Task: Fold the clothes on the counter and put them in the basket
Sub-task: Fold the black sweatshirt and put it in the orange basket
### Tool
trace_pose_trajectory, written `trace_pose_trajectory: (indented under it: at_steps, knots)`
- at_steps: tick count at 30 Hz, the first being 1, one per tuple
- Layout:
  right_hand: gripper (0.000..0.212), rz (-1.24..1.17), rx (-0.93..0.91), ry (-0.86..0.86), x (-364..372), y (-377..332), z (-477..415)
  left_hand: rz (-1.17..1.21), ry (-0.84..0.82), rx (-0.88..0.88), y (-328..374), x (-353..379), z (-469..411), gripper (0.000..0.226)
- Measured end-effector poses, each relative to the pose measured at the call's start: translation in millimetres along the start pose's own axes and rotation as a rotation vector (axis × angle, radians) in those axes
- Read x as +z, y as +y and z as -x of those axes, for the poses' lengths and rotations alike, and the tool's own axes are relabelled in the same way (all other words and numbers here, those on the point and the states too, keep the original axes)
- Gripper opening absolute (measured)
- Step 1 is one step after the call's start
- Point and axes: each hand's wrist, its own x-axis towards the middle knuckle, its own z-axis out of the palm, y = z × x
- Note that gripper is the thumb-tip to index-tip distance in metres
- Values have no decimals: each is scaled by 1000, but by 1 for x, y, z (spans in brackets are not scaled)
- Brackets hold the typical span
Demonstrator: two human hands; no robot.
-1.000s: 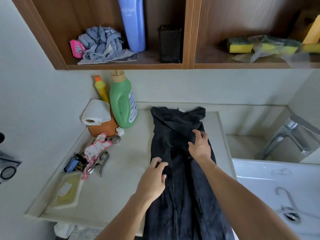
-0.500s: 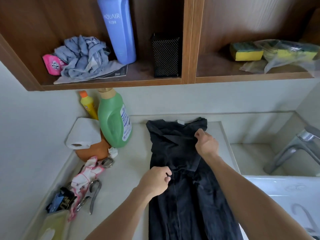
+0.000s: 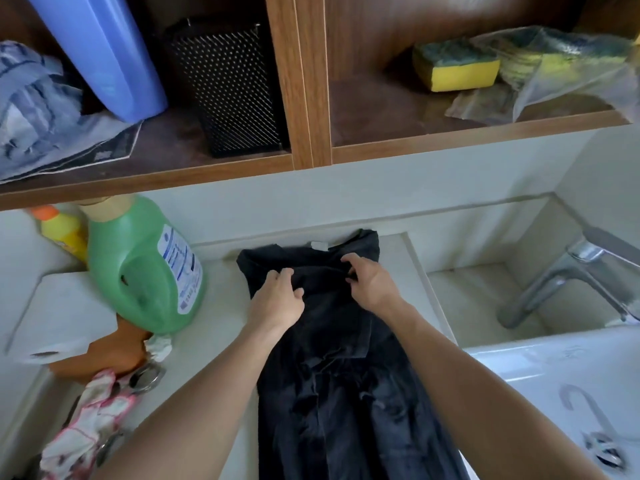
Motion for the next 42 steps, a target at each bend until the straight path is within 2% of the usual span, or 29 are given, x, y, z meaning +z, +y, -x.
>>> trace_pose_trajectory:
  at_steps: [3, 6, 9, 11, 13, 16, 18, 19, 22, 28, 31, 33, 34, 36, 38, 39, 40, 42]
  knots:
    - [48, -30, 167, 26, -11, 7, -19, 46, 80, -164, -9, -7, -13, 51]
    - [71, 2, 226, 50, -12, 13, -35, 207, 182, -225, -23, -13, -26, 73]
    - [90, -161, 314, 58, -13, 19, -50, 598, 130, -332, -41, -16, -49, 79]
    - [90, -289, 369, 77, -16, 20, -57, 916, 48, -446, -47, -21, -59, 78]
    - [84, -428, 416, 87, -17, 19, -61, 1071, 8, -512, -49, -27, -66, 66]
    - [49, -601, 457, 62, -23, 17, -62, 1067, -20, -531, -48, -36, -69, 25]
    - [26, -622, 442, 37, -34, 13, -57, 1053, -16, -512, -53, -42, -68, 16]
    - [21, -625, 428, 51, -41, 11, -54, 1041, -14, -493, -54, -46, -67, 16]
    - [21, -613, 378, 109, -67, 3, -44, 1007, 28, -409, -54, -65, -53, 19]
    - [28, -793, 182, 37, -109, -18, -4, 1012, 164, -263, -45, -106, -5, 42]
    - [26, -833, 121, 8, -116, -21, 23, 1005, 154, -192, -41, -112, 25, 33]
    - [22, -879, 132, -20, -121, -24, 42, 1036, 162, -163, -39, -113, 43, 18]
    - [27, -876, 149, 1, -123, -25, 50, 1064, 175, -171, -40, -113, 50, 9]
    - [32, -847, 189, 100, -123, -25, 66, 1120, 210, -218, -43, -109, 65, 11]
    - [14, -804, 191, 178, -117, -22, 83, 1124, 224, -261, -50, -95, 85, 8]
    - [4, -755, 196, 187, -109, -18, 92, 1062, 204, -282, -55, -84, 96, 10]
    - [5, -705, 210, 174, -100, -12, 102, 978, 171, -304, -64, -69, 104, 18]
    - [20, -628, 275, 127, -78, 3, 118, 835, 87, -359, -80, -42, 120, 29]
